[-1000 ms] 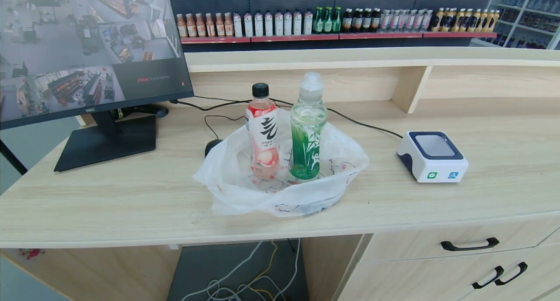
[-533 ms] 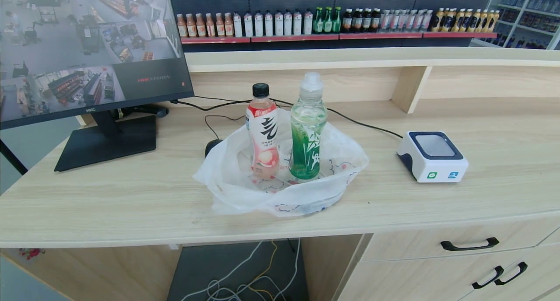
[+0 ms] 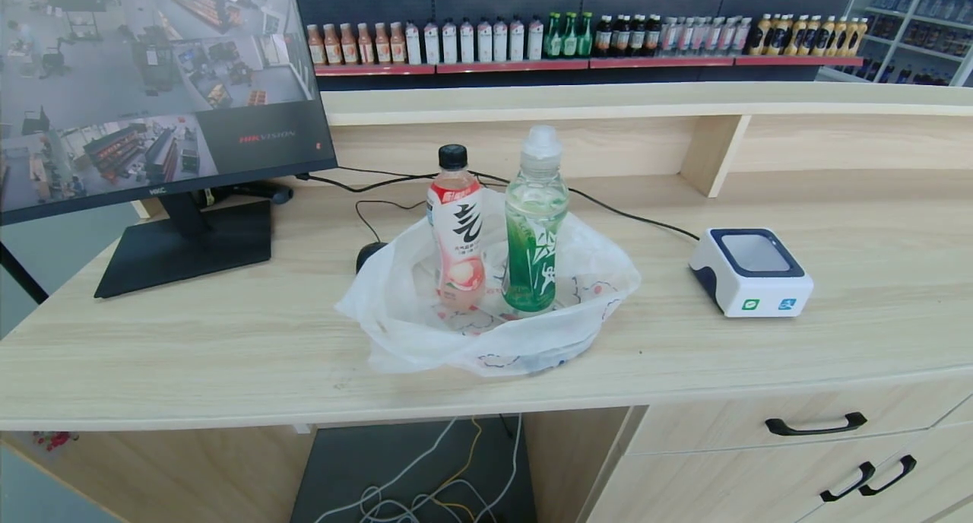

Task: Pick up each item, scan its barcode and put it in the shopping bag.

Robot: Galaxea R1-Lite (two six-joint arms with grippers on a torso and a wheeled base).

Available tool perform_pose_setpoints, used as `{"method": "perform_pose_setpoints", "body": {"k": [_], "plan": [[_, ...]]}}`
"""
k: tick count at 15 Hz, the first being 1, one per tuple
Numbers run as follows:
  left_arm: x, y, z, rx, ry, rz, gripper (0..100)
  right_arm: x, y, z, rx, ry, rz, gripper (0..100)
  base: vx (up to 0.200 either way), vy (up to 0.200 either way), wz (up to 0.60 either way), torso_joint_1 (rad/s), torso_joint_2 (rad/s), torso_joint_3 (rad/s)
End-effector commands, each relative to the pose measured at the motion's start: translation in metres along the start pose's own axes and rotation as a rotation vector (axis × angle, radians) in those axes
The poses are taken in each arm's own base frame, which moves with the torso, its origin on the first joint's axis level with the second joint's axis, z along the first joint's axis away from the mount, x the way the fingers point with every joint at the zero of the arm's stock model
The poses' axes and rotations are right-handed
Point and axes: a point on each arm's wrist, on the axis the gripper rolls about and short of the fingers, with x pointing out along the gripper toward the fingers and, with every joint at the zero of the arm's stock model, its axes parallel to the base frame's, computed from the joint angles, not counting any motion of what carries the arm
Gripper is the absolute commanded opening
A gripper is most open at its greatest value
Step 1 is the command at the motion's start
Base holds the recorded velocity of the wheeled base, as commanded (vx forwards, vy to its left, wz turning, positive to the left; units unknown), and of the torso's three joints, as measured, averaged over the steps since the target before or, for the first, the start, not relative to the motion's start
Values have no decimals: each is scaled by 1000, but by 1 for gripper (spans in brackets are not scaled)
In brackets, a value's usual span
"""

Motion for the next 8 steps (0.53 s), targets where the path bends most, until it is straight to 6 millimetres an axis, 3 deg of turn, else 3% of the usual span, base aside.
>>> {"method": "perform_pose_setpoints", "body": {"k": [1,3,8], "plan": [[0,0,0,-1,-2,0,100,-2,0,-1,8,-26,-6,100,0,0,0,0,0,0],[0,0,0,-4,-2,2,100,-2,0,-1,99,-21,-17,100,0,0,0,0,0,0],[0,0,0,-6,0,2,100,-2,0,-1,94,-21,-20,100,0,0,0,0,0,0]]}}
